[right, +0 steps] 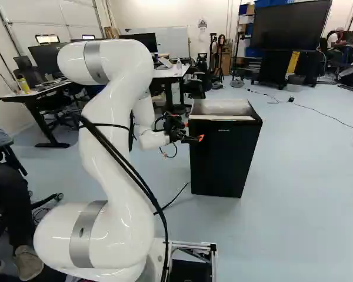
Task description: Open the fridge door
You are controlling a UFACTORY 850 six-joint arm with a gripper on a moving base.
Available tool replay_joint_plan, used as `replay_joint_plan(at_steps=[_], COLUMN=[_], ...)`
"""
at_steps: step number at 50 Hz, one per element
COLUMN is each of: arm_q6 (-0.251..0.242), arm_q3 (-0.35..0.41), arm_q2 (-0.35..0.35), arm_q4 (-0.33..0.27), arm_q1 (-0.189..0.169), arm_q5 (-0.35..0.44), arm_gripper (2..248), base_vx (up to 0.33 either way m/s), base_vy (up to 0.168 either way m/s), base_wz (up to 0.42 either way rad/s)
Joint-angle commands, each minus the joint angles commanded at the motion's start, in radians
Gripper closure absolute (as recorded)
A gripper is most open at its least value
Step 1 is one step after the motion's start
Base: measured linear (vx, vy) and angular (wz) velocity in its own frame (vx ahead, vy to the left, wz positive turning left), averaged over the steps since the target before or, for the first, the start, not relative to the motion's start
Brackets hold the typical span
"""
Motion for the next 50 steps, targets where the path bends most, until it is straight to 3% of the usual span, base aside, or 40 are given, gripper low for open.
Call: replay_joint_plan(at_steps=[32,50], arm_q6=[0.0,0.0], arm_q3=[0.182,0.283], arm_q2=[0.109,0.17], arm_q4=[0.002,0.083], arm_q1=[0.001,0.007], arm_q5=[0.0,0.0], arm_gripper=[3,3], base_vx=[-0.005,0.0], base_vy=[-0.001,0.0], base_wz=[-0.005,0.0])
